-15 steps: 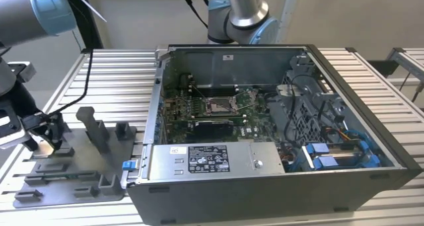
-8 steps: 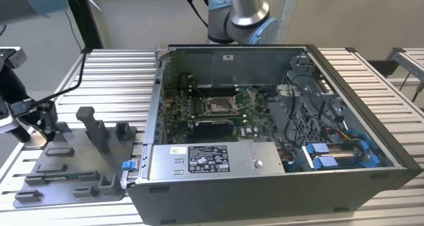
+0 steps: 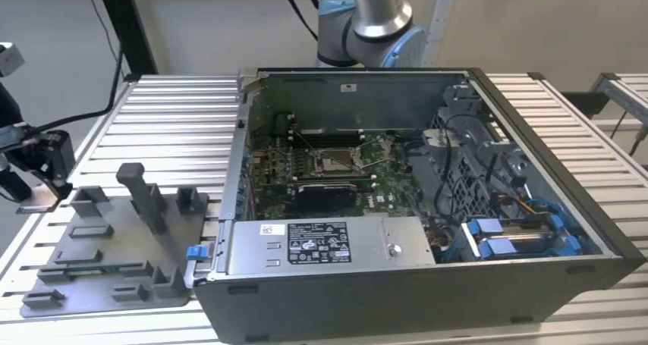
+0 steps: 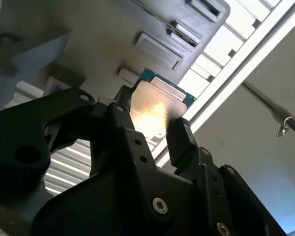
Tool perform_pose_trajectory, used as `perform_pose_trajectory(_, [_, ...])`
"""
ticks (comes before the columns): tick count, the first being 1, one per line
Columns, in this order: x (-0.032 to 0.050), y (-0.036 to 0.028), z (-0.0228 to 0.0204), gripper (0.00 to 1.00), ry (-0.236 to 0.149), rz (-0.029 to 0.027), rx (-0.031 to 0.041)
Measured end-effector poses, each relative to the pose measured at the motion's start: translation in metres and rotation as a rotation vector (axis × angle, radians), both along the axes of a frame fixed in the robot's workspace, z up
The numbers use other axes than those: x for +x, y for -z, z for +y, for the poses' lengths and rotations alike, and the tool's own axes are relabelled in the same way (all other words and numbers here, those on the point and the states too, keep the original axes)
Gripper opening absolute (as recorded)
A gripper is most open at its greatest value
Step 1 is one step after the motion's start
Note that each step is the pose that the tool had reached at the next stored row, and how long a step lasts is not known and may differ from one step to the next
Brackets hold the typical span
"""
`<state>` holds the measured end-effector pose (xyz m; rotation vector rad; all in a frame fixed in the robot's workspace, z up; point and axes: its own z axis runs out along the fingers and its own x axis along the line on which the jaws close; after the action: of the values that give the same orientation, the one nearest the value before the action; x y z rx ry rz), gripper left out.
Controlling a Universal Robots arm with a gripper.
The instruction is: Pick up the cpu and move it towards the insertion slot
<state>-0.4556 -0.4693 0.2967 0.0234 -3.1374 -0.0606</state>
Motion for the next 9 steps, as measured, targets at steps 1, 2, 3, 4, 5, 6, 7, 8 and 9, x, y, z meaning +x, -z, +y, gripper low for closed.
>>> perform_pose_trajectory(1, [0.0000,-0.0046,0.0000,0.00,0.000,0.0001,-0.0001])
perform_pose_trajectory(2, [0.0000,-0.0091,0.0000,0.00,0.000,0.0000,0.0000])
perform_pose_trajectory(3, [0.0000,-0.0138,0.0000,0.00,0.000,-0.0001,0.0000])
perform_pose_trajectory(4, [0.0000,-0.0185,0.0000,0.00,0.000,0.0000,-0.0001])
perform_pose_trajectory(5, [0.0000,-0.0230,0.0000,0.00,0.000,-0.0001,0.0000])
perform_pose_trajectory(6, [0.0000,-0.0275,0.0000,0.00,0.000,0.0000,0.0000])
perform_pose_trajectory(7, [0.0000,-0.0322,0.0000,0.00,0.000,0.0001,-0.0001])
perform_pose_trajectory(8, [0.0000,-0.0367,0.0000,0.00,0.000,0.0000,-0.0001])
perform_pose_trajectory(9, [0.0000,-0.0410,0.0000,0.00,0.000,0.0000,0.0000])
